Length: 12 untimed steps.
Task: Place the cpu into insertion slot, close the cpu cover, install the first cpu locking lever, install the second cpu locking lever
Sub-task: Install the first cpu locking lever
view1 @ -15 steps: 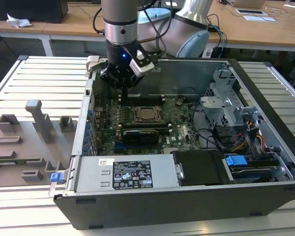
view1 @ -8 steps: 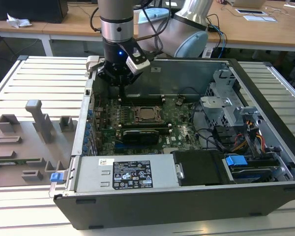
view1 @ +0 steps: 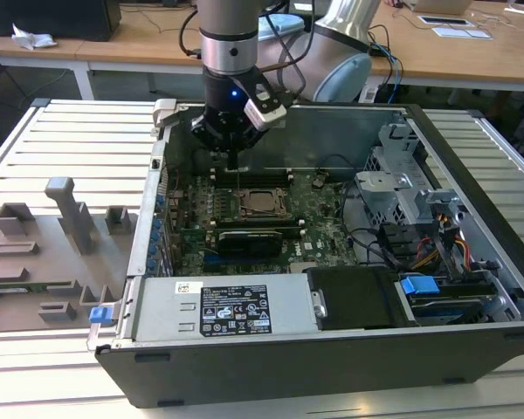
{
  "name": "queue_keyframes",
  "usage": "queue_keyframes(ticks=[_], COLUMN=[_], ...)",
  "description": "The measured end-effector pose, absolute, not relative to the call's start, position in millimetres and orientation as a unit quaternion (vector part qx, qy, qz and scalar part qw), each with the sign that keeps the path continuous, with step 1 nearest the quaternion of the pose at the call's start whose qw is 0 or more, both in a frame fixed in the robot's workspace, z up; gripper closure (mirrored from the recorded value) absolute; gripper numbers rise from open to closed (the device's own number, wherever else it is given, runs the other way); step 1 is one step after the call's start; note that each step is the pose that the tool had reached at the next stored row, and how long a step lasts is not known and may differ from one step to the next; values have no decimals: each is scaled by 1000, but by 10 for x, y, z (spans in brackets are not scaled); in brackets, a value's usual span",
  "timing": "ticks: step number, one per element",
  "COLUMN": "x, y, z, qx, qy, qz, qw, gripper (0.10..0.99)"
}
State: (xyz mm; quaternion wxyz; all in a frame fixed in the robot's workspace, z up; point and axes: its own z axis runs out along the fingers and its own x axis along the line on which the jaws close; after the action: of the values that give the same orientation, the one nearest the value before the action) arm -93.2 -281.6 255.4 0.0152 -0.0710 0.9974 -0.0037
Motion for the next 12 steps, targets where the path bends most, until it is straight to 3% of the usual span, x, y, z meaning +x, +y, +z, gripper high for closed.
queue_keyframes(ticks=[12], x=[-763], y=[-2814], z=[2457], qx=[-62], qy=[998], qz=[-4], qw=[14], gripper=[980])
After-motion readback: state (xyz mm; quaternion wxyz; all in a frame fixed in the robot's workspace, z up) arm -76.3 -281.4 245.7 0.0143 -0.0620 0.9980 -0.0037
